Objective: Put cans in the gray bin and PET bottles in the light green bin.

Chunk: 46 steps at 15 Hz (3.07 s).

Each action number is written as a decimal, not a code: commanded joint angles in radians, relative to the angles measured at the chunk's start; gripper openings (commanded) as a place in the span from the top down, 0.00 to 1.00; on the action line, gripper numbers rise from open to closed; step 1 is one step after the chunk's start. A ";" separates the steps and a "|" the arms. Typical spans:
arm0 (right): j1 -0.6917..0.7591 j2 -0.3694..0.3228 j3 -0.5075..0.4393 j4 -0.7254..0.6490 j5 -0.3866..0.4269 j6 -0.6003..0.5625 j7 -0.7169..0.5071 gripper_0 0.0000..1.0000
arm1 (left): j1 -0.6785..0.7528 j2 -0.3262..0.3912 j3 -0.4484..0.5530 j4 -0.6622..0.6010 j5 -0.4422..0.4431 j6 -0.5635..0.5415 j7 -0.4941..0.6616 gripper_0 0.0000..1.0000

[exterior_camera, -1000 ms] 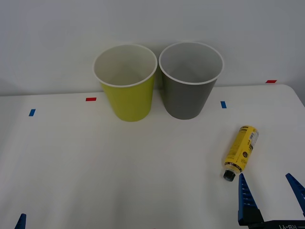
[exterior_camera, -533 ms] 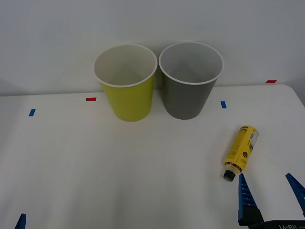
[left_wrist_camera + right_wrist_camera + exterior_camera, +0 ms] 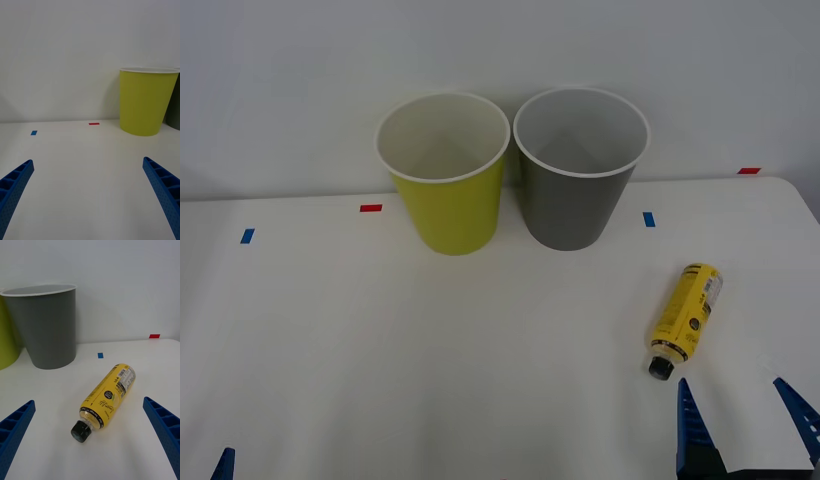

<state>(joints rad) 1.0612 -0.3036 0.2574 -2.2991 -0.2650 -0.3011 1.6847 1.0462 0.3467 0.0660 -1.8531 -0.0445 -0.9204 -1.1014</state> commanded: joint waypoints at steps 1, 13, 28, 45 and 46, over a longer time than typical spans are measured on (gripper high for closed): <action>-0.023 0.035 -0.032 -0.083 -0.016 0.165 -0.008 0.00 | 0.000 0.000 0.000 0.000 0.000 0.000 0.000 0.00; -0.179 0.139 -0.198 -0.267 0.007 0.769 -0.212 0.00 | 0.000 0.000 0.000 0.000 0.000 0.000 0.000 0.00; -0.675 0.153 -0.365 -0.267 0.093 1.596 -0.568 0.00 | 0.000 0.000 0.000 0.000 0.000 0.000 0.000 0.00; -1.055 0.063 -0.552 0.116 -0.183 1.772 -0.611 0.00 | 0.000 0.000 0.000 0.000 0.000 0.000 0.000 0.00; -1.080 0.051 -0.552 0.124 -0.192 1.814 -0.619 0.00 | 0.000 0.000 0.000 0.000 0.000 0.000 0.000 0.00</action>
<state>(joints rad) 0.0057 -0.2391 -0.2921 -2.1855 -0.4474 1.4766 1.0733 1.0462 0.3467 0.0660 -1.8531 -0.0445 -0.9204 -1.1014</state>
